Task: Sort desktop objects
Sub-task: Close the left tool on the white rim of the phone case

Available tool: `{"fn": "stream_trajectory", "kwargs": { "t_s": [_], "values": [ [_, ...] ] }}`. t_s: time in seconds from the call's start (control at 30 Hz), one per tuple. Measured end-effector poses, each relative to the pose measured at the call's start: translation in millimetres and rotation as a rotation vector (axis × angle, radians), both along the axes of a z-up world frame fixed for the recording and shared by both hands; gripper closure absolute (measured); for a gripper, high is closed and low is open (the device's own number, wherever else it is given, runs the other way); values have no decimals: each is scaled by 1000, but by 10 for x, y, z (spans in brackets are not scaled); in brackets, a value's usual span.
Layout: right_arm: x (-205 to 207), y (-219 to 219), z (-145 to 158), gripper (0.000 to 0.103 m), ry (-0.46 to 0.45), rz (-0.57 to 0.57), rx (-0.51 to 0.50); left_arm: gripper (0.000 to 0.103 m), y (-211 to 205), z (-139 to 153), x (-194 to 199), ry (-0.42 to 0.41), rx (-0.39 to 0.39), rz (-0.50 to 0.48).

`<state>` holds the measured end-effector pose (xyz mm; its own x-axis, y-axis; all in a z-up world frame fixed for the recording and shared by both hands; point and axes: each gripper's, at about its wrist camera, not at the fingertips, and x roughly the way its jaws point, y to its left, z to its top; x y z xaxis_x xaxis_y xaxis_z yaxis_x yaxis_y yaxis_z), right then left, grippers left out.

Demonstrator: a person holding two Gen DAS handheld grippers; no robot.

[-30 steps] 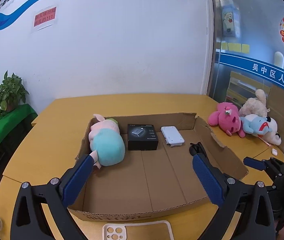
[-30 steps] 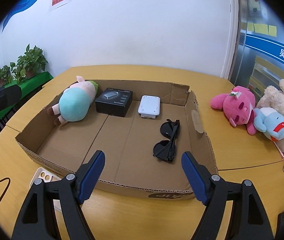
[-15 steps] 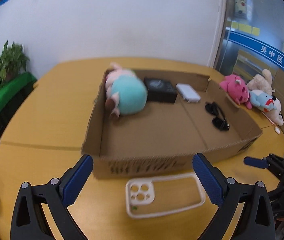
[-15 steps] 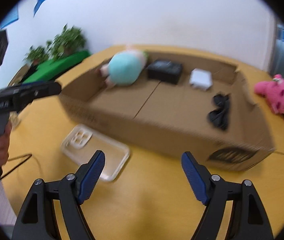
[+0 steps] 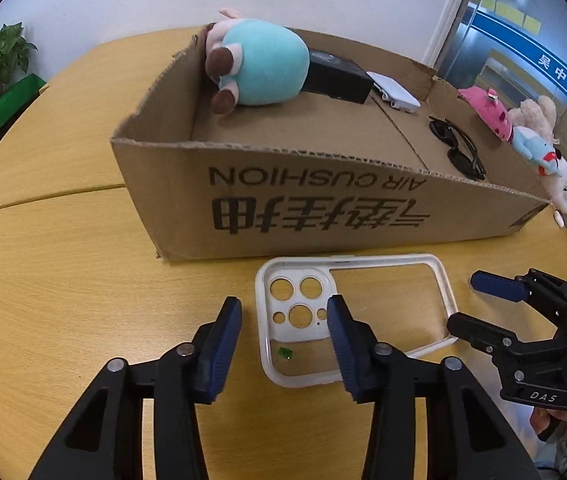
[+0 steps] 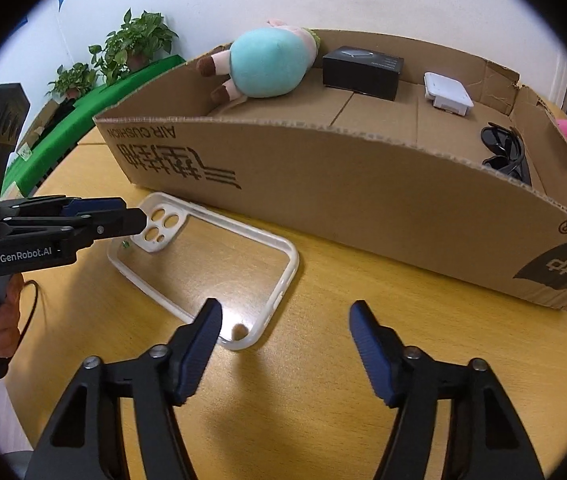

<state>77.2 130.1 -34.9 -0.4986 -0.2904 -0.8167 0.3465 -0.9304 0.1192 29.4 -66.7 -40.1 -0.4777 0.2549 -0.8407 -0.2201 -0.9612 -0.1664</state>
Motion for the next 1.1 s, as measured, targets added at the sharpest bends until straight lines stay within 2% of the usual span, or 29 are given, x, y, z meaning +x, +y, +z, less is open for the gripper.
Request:
{"fn": "stream_trajectory", "kwargs": {
  "t_s": [0.17, 0.23, 0.3, 0.47, 0.57, 0.63, 0.73, 0.83, 1.03, 1.1],
  "values": [
    [7, -75, -25, 57, 18, 23, 33, 74, 51, -86, -8, -15, -23, -15],
    [18, -99, -33, 65, 34, 27, 52, 87, 51, -103, -5, -20, -10, -18],
    [24, -95, -34, 73, 43, 31, 47, 92, 61, -118, -7, -20, -5, -19],
    [-7, -17, -26, 87, 48, 17, 43, 98, 81, -96, 0, -14, -25, -4],
    [15, 29, 4, 89, 41, 6, 19, 100, 109, -44, 19, -6, -26, 6],
    [95, 58, 110, 89, 76, 4, -6, 100, 135, 55, 41, 9, -31, 20],
    [194, 110, 372, 89, 156, -11, -9, 100, 221, 332, 80, 75, -27, 15],
    [254, 260, 727, 89, 243, -53, -22, 100, 301, 690, 97, 146, 32, -12],
    [123, 530, 1300, 89, 370, -109, 6, 100, 489, 1261, -44, 260, 113, -73],
    [23, 557, 1411, 89, 388, -107, 14, 100, 510, 1386, -140, 287, 109, -79]
  ]
}}
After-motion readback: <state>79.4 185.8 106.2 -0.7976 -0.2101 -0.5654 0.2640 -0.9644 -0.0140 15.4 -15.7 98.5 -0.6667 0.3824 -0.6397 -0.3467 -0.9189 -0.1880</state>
